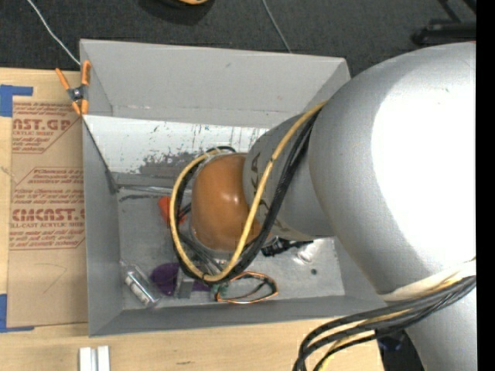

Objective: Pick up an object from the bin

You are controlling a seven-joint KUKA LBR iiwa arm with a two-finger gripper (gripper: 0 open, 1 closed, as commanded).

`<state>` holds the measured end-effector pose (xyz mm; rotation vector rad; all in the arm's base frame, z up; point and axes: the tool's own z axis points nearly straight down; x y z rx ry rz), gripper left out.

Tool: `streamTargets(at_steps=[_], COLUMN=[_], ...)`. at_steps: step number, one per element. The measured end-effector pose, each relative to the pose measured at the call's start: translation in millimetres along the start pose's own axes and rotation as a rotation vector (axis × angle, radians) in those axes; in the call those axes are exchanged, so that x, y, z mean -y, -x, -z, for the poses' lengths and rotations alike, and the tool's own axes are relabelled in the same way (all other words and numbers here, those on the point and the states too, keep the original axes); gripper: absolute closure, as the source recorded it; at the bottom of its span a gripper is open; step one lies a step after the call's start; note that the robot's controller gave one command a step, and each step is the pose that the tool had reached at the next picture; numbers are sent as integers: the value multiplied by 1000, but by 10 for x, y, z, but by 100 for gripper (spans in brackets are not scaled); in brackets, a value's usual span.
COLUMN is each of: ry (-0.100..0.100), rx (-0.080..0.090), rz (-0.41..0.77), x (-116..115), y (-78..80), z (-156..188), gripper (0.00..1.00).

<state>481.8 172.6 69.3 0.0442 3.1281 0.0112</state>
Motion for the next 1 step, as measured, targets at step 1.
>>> streamTargets(at_steps=[1], ry=[0], rx=[0], rz=[-1], x=[0], y=[0], z=[0], gripper=[100])
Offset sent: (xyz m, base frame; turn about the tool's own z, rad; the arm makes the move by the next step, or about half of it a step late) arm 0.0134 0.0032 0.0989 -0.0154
